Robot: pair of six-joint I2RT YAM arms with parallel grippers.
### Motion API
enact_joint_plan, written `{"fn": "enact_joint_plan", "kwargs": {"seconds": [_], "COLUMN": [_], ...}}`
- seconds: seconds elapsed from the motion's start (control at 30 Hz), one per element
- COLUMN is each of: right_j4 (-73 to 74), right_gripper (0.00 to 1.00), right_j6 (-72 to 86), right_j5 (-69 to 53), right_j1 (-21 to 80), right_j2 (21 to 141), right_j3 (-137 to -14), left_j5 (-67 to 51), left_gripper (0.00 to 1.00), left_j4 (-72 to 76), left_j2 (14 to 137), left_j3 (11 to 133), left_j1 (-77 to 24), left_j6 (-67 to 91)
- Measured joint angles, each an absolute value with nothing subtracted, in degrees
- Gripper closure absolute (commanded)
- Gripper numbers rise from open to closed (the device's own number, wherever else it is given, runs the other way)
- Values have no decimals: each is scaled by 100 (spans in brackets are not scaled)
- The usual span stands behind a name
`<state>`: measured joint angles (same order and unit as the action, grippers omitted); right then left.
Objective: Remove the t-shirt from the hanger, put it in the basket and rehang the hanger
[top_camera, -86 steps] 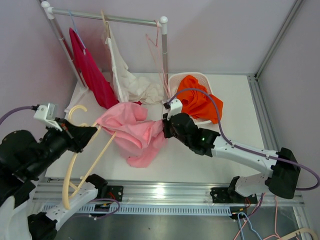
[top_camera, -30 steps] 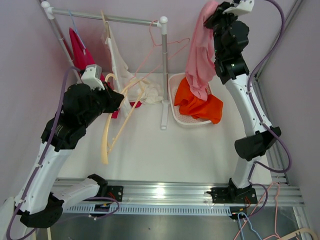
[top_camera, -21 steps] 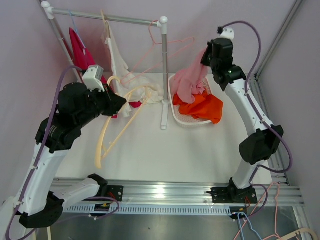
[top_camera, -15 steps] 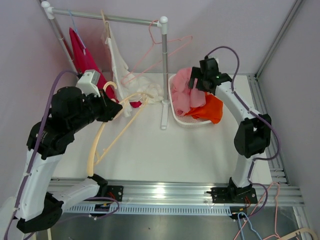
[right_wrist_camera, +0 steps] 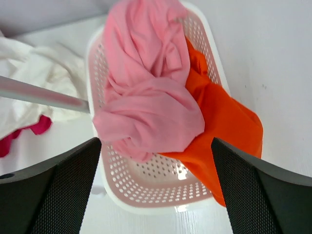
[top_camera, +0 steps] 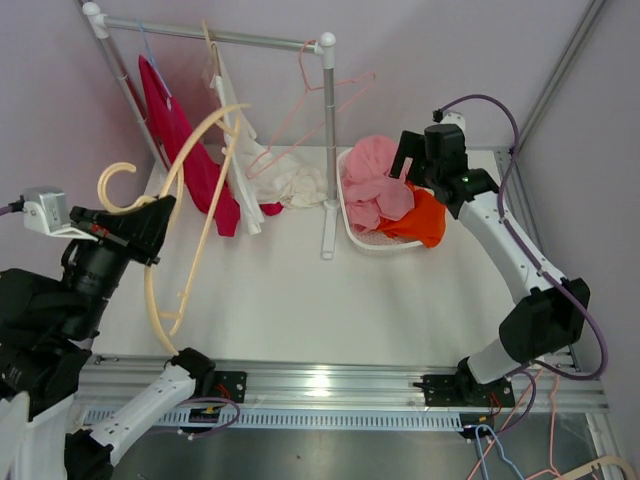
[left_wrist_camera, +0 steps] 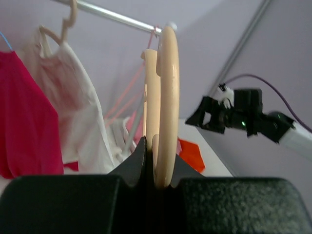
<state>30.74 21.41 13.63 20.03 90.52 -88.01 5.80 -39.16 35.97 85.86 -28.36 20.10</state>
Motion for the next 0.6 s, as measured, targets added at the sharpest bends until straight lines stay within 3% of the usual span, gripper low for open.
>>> {"fn": "enact_joint_plan", "kwargs": {"seconds": [0.2, 0.6], "right_j4": [2746, 2971], "right_gripper": [1, 1], "right_j6": [2228, 2342], "right_j5": [1227, 823], "right_j1": [2003, 2123], "right_j2": [8287, 6082], "right_j3": [-7942, -7913], "left_j5": [1114, 1201], "left_gripper": [99, 99], "left_j4": [-2941, -3236], "left_j2": [4237, 7771], "left_j3": [8586, 10530], "left_j1": [-2836, -2836], "left_j6": [1439, 580]}}
